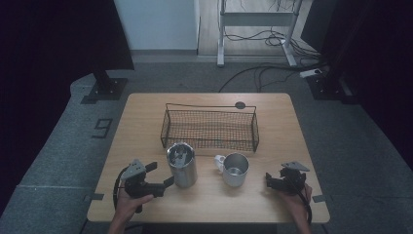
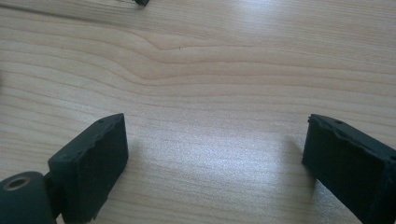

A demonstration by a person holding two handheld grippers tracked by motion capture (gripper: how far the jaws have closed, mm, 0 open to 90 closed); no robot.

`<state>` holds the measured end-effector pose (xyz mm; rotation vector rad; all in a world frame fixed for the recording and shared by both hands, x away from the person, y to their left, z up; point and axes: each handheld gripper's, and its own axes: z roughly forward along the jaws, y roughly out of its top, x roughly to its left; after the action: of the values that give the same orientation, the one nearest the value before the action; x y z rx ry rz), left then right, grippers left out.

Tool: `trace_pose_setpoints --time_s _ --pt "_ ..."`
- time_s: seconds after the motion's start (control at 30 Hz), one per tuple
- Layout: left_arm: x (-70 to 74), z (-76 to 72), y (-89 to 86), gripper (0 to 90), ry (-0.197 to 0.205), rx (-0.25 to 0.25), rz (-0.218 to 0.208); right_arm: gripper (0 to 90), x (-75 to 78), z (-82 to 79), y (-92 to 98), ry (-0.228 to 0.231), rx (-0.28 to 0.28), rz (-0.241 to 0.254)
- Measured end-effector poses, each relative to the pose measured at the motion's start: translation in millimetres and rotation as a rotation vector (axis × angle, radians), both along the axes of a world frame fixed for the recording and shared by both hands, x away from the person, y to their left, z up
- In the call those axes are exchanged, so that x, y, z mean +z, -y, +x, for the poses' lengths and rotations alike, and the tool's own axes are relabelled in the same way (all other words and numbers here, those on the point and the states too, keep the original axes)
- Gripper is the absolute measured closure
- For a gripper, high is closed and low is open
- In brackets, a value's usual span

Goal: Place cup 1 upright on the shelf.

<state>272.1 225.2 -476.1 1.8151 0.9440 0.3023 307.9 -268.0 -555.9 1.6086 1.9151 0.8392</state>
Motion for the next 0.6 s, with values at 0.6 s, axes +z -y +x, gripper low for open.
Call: trace_pose_setpoints --time_s 0.6 --pt "-0.4 9.7 19.7 3.3 0.019 -0.011 0.027 6.8 0.0 0.0 0.2 0.001 -0.003 0.000"
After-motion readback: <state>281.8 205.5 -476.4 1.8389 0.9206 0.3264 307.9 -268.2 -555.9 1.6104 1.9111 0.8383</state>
